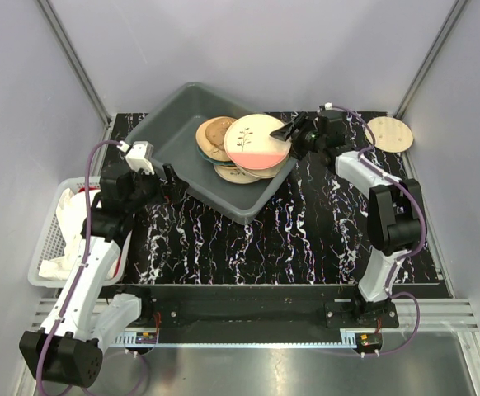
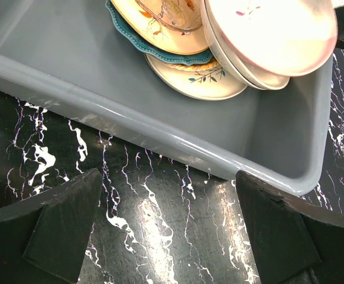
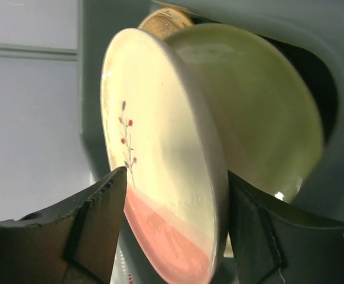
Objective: Place the plates into the plastic bin on the countertop
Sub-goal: Place the plate in the plastic bin, then move the plate to the corner of the board.
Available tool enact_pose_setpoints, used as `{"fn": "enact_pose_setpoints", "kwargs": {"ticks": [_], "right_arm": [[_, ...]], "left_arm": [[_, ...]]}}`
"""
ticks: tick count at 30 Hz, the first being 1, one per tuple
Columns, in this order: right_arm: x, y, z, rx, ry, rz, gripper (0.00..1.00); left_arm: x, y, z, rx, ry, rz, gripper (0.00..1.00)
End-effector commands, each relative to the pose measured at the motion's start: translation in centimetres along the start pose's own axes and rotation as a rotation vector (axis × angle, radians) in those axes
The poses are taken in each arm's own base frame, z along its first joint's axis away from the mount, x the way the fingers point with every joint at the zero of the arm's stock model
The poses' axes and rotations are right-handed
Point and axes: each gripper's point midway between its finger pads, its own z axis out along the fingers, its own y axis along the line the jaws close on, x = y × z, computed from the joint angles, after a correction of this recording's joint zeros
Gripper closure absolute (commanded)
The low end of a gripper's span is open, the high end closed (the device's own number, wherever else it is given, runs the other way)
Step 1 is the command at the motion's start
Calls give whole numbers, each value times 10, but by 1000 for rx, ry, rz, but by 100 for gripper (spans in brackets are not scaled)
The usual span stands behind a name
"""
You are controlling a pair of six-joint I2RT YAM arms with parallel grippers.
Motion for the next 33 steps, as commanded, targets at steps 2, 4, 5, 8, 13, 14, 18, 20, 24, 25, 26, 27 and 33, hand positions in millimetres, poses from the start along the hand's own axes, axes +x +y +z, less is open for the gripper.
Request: {"fn": "enact_pose_setpoints", "kwargs": {"ticks": [2, 4, 5, 8, 13, 14, 18, 20, 24, 25, 26, 27, 33], "right_arm": [[-22, 6, -33, 127, -95, -123, 26], [-23, 3, -38, 158, -103, -139, 25], [-23, 3, -39, 160, -103, -145, 24], [-24, 3, -42, 182, -97, -162, 23], [-29, 2, -60, 222, -124, -182, 20], [-31, 2, -63, 227, -128, -193, 19], [-44, 11, -90, 230, -161, -219, 18], [-59, 11, -104, 239, -195, -248, 18], [-103, 3, -141, 327, -296, -297, 17], [-113, -4, -146, 365, -315, -303, 16], [-123, -27, -150, 437, -307, -303, 16], [-139, -28, -155, 476, -342, -318, 16], [-202, -107, -154, 826, -411, -305, 16]], "left_arm": [[-13, -7, -6, 26, -43, 20, 1], [-13, -7, -7, 30, -44, 21, 1], [-12, -7, -7, 30, -44, 21, 1], [-12, -7, -7, 28, -43, 20, 1], [-12, -6, -7, 26, -43, 22, 1], [-13, -7, -7, 27, -45, 22, 1], [-12, -7, -7, 29, -43, 24, 1], [-10, -6, -6, 25, -38, 22, 1], [-10, -4, -5, 18, -35, 23, 1], [-9, -4, -5, 18, -29, 23, 1], [-9, -4, -4, 16, -28, 24, 1], [-9, -4, -4, 18, -27, 24, 1], [-1, -1, 4, 17, 15, 15, 1]]}}
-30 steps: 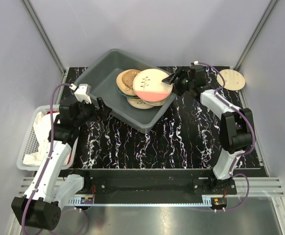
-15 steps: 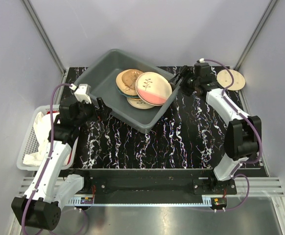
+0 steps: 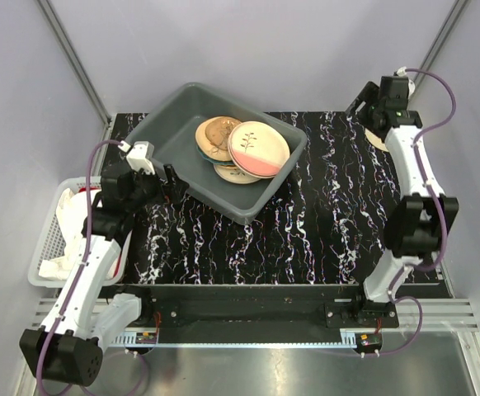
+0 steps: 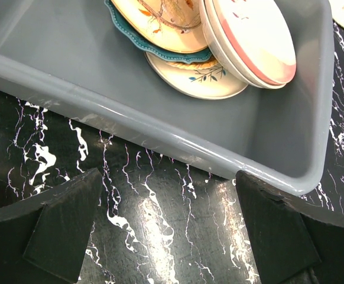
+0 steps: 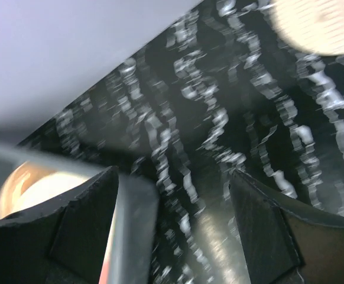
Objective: Place the plates into the plastic bin on the countertop
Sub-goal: Move the plate to the corner of the board.
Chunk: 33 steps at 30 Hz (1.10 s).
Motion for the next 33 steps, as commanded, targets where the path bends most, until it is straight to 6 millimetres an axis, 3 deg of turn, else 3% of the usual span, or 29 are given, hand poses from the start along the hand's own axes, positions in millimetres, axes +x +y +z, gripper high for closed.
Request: {"fn": "enact_pose_setpoints", "kwargs": {"ticks": [1, 2, 3, 4, 5, 6, 7, 8, 9, 10, 11, 12, 13, 18, 21, 25, 31, 33], "right_arm": [[7, -72, 61, 315, 43, -88, 16], [8, -83, 67, 345, 69, -77, 17], [-14, -85, 72, 345, 37, -52, 17], [-16, -89, 80, 353, 45, -37, 18], [2, -107, 98, 399, 116, -36, 18], [-25, -104, 99, 396, 60, -27, 19], [-29, -108, 106, 406, 60, -25, 19], [-8, -128, 124, 453, 132, -27, 19], [-33, -118, 125, 421, 74, -14, 20], [-19, -138, 146, 449, 109, 16, 20], [-17, -144, 149, 453, 128, 43, 21], [-30, -134, 149, 401, 103, 73, 24], [-26, -147, 157, 411, 112, 119, 25], [-33, -170, 171, 447, 53, 187, 26], [-47, -175, 175, 468, -16, 185, 30], [-51, -175, 187, 460, -59, 222, 38], [-54, -156, 191, 427, -80, 99, 36], [-64, -135, 201, 335, -116, 45, 25]], "left_arm": [[-1, -1, 5, 16, 19, 10, 1], [0, 0, 6, 13, 24, 10, 1], [1, 2, 8, 10, 32, 8, 1], [3, 3, 8, 5, 40, 7, 1], [4, 4, 10, 1, 45, 4, 1], [5, 6, 11, -2, 53, 2, 1], [7, 7, 12, -3, 64, -2, 1], [8, 7, 14, -1, 69, -4, 1], [9, 7, 15, 0, 80, -6, 1], [11, 8, 15, 0, 84, -8, 1], [10, 9, 16, -5, 84, -9, 1], [12, 10, 16, -9, 91, -8, 1], [12, 11, 17, -14, 91, -8, 1], [14, 16, 19, -27, 106, -18, 1], [16, 16, 21, -23, 118, -21, 1], [17, 16, 22, -18, 123, -23, 1], [20, 13, 24, -1, 136, -32, 1], [20, 13, 24, 2, 136, -32, 1]]}}
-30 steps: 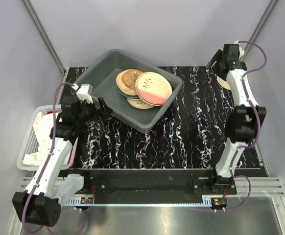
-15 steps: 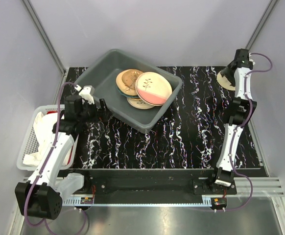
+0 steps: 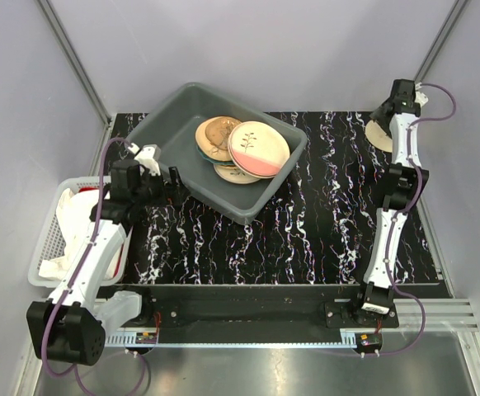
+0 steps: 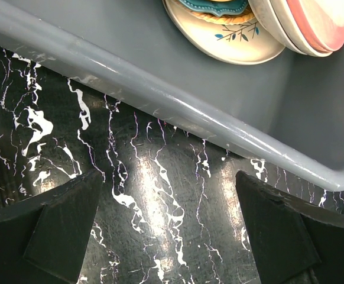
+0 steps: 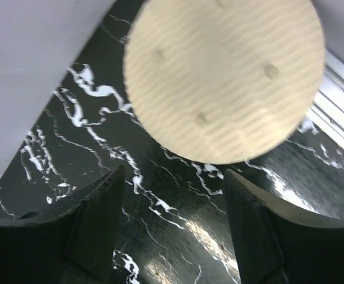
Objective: Place the plates into the plastic bin on the countertop
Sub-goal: Move the plate to the corner of the board.
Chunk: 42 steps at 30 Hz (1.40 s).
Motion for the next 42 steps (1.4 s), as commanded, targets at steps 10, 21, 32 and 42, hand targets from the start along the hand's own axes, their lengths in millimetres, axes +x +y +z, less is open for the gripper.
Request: {"fn": "enact_pose_setpoints", "kwargs": {"ticks": [10, 21, 32, 42], "right_arm": [[-29, 63, 25, -121, -299, -89, 1], [-58, 42, 64, -108, -471, 170, 0], [18, 7, 104, -32, -160, 441, 0], [72, 10, 61, 65, 23, 417, 0]], "left_arm": [[-14, -8, 4, 42, -16, 7, 1], [-10, -3, 14, 31, 17, -8, 1], [-14, -3, 13, 38, 12, -13, 1], [-23, -7, -1, 39, -43, 12, 1]]}}
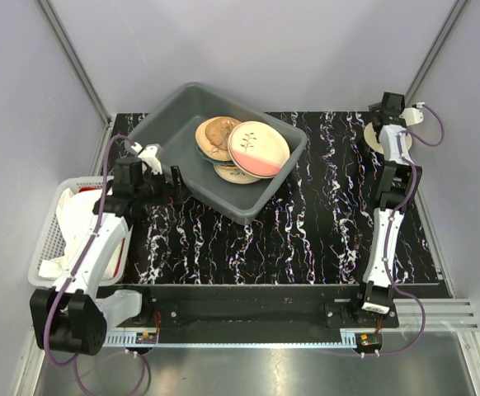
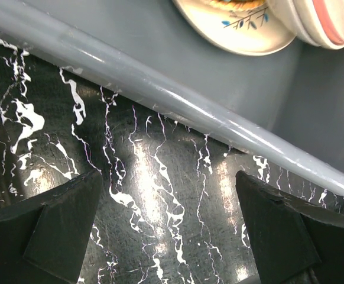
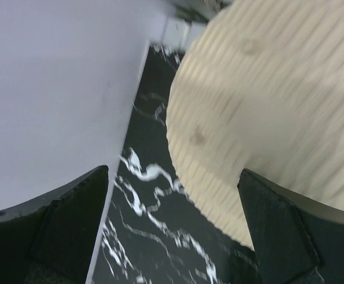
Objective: Place the plates into the plastic bin on the countertop
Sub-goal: Move the plate to the corner of the board.
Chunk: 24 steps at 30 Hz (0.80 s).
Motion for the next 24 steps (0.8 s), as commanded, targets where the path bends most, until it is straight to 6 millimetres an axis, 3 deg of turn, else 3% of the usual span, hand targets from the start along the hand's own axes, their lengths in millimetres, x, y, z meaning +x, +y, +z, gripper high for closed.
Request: {"fn": "enact_pose_setpoints", "kwargs": {"ticks": [1, 2, 4, 6, 7, 8, 9, 10, 11, 12, 15, 19, 20, 22, 23, 24], "right_arm": [[60, -44, -43, 196, 190, -78, 0], [67, -57, -46, 229, 198, -97, 0], [68, -52, -59, 220, 210, -122, 0], [78, -68, -68, 256, 239, -135, 0], [71, -56, -77, 227, 228, -121, 0], [84, -74, -82, 255, 255, -138, 0], [85, -73, -88, 240, 257, -142, 0], [77, -50, -97, 161, 234, -135, 0], [86, -59, -102, 164, 241, -163, 0], [84, -56, -106, 142, 237, -198, 0], [65, -29, -117, 71, 205, -253, 0], [20, -1, -127, 54, 64, -271, 0], [6, 16, -129, 29, 18, -263, 0], [2, 25, -118, 15, -4, -281, 0], [-12, 51, -120, -38, -35, -263, 0], [-4, 45, -103, -26, -31, -279, 0]], "left_arm": [[-30, -13, -19, 31, -111, 41, 1], [-30, -14, -22, 30, -122, 45, 1], [-30, -13, -24, 29, -129, 48, 1], [-31, -16, -29, 32, -145, 54, 1], [-32, -16, -30, 33, -151, 56, 1], [-33, -17, -33, 35, -160, 59, 1], [-34, -18, -34, 35, -166, 59, 1], [-34, -18, -35, 37, -170, 61, 1], [-35, -20, -38, 42, -177, 64, 1], [-35, -20, -38, 43, -180, 64, 1], [-35, -23, -40, 54, -188, 66, 1], [-34, -23, -41, 55, -189, 65, 1], [-35, -23, -41, 53, -191, 66, 1], [-35, -22, -41, 50, -190, 66, 1], [-34, -21, -39, 46, -186, 66, 1], [-34, -20, -39, 44, -186, 66, 1]]}}
